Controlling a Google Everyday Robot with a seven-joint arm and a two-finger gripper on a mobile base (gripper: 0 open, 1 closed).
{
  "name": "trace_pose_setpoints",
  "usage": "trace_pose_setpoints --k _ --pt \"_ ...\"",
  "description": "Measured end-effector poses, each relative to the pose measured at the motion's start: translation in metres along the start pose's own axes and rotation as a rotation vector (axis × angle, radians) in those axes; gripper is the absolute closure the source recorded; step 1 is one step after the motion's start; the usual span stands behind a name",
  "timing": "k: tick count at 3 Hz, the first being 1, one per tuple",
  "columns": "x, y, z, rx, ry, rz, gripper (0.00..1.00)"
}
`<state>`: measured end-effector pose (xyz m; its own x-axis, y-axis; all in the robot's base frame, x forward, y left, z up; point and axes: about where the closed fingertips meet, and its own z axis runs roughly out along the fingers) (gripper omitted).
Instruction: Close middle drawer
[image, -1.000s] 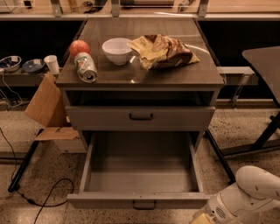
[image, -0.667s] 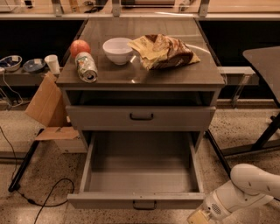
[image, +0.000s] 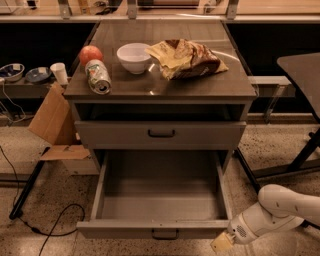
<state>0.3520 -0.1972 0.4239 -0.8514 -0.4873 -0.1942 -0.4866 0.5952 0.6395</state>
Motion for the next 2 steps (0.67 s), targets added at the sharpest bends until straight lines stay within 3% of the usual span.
trace_pose_setpoints --k 2 --pt "-0.0086 -0.0172 -0.0032 0.006 -0.03 0.062 1.0"
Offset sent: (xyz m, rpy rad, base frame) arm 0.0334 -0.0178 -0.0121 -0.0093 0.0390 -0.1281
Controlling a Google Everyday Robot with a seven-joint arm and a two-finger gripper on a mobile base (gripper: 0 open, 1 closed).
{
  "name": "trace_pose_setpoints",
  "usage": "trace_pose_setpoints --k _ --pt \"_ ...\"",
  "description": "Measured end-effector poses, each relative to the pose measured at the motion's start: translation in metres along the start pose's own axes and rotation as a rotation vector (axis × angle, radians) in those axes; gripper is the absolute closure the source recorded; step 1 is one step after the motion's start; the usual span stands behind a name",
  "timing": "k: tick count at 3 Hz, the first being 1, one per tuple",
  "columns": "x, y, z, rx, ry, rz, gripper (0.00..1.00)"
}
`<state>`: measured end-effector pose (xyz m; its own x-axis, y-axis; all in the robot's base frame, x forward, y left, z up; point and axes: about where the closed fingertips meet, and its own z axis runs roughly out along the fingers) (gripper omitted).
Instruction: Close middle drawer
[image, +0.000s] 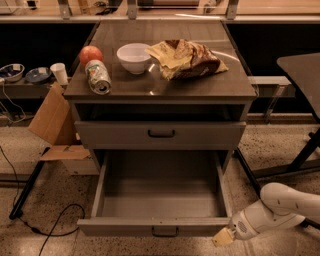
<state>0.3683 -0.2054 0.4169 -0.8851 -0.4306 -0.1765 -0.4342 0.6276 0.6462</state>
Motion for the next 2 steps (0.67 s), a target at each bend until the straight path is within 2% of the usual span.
trace_pose_setpoints --k 1,2 --pt "-0.001 -0.012 -0.002 -0.004 -0.013 0.04 1.0" --pt "0.008 -0.039 -0.007 -0.008 -0.041 0.12 1.0"
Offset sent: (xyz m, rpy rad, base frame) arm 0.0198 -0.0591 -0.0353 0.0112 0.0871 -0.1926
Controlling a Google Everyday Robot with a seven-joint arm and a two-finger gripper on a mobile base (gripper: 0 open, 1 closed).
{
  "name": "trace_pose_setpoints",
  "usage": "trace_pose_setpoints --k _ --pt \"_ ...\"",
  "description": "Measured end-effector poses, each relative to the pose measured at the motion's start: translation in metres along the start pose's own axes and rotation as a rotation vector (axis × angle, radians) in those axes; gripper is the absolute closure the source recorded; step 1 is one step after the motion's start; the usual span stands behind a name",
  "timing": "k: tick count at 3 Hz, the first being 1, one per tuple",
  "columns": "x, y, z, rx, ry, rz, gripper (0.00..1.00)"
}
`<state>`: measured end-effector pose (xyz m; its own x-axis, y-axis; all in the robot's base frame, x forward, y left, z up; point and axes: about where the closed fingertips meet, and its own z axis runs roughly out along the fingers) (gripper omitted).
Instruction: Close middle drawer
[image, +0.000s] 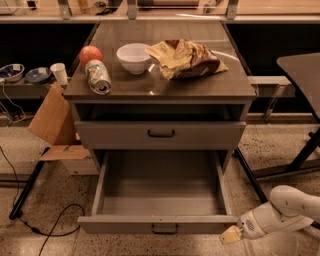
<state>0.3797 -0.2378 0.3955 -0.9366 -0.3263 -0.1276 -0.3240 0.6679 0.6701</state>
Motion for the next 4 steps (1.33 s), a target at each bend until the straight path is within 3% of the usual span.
trace_pose_setpoints --k 2,4 --pt "0.006 -0.029 -0.012 0.005 -0.058 0.08 1.0" --pt "-0.006 -0.044 -0.031 -0.033 -0.206 0.097 1.0"
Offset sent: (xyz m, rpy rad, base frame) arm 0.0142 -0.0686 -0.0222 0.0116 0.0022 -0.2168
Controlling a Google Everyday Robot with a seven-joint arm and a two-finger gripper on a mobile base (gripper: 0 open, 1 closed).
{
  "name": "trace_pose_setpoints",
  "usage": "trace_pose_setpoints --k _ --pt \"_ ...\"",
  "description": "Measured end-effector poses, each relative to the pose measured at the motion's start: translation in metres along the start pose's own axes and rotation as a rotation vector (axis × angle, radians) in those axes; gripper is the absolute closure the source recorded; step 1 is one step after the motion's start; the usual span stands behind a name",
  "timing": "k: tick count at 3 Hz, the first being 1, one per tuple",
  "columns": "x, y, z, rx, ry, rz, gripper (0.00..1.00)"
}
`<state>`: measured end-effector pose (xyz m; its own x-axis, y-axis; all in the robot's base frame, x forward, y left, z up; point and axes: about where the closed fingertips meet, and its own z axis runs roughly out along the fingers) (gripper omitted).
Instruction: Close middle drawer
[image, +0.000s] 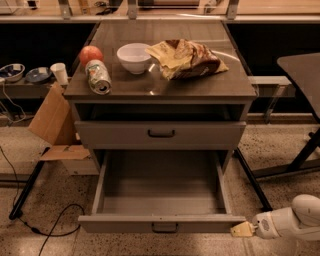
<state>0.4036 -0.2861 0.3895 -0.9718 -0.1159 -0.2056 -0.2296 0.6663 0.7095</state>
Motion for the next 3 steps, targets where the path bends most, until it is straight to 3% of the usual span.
trace_pose_setpoints --k 1,3 --pt "-0.012 0.009 -0.001 -0.028 -0.033 -0.012 1.0" --pt "-0.054 0.058 0.02 -0.095 -0.054 -0.059 1.0"
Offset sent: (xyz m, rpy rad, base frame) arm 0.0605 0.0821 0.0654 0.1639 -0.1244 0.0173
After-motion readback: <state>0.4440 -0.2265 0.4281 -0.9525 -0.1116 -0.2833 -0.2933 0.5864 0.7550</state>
